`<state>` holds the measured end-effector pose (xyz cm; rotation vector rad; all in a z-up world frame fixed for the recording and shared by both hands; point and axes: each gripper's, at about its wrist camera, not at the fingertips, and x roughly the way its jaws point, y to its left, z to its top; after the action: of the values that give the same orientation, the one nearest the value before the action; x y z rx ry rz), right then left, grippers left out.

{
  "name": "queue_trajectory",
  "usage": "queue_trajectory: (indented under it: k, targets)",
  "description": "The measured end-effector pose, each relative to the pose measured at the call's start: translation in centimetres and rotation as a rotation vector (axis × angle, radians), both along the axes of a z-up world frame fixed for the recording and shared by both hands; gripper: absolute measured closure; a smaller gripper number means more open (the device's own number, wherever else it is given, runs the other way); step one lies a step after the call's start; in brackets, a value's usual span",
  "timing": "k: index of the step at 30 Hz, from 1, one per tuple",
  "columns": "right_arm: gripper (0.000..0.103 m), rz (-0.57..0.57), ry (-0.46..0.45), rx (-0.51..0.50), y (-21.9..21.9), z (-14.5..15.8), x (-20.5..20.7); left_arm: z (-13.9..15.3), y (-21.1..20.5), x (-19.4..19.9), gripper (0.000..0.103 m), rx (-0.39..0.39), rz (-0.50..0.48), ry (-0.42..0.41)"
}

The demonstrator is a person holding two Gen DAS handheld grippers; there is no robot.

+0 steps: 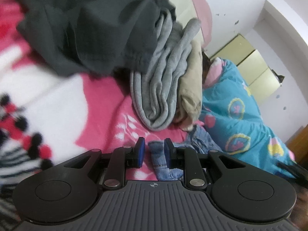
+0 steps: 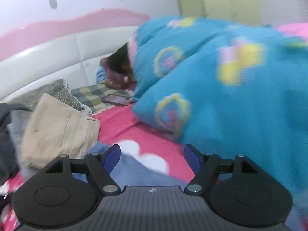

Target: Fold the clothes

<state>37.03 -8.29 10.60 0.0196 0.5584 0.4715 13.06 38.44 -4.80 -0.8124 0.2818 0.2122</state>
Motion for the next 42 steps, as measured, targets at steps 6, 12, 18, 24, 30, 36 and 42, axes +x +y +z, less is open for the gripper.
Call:
queue_trajectory:
  k: [6,12,18,24,30,36,42]
  targets:
    - [0.025,-0.216,-0.037,0.013,-16.3,5.5,-17.6,4.8,-3.5,-3.6,0.077,0.028,-0.012,-0.183]
    - [0.025,-0.603,-0.116,0.092,-31.7,9.9,-37.5,11.0,-13.2,-4.5,0.069,0.076,-0.303,-0.284]
    - [0.024,-0.779,-0.214,0.017,-35.9,11.7,-47.4,10.6,-28.1,-1.0,0.063,-0.020,-0.742,-0.172]
    - [0.025,-0.575,-0.116,-0.205,-29.3,4.7,-40.1,5.7,-38.2,1.9,0.063,0.214,-0.794,-0.010]
    - [0.025,-0.407,0.100,-0.103,-24.3,-3.4,-26.5,2.0,-38.0,3.3,0.063,0.194,-0.829,0.080]
    - [0.025,-0.520,0.350,0.067,-25.3,-10.5,-12.4,0.3,-36.4,3.4,0.063,0.138,-0.842,0.103]
    - [0.070,-0.515,0.321,-0.034,-24.8,-12.9,-9.7,-0.2,-35.9,4.1,0.063,0.093,-0.862,0.081]
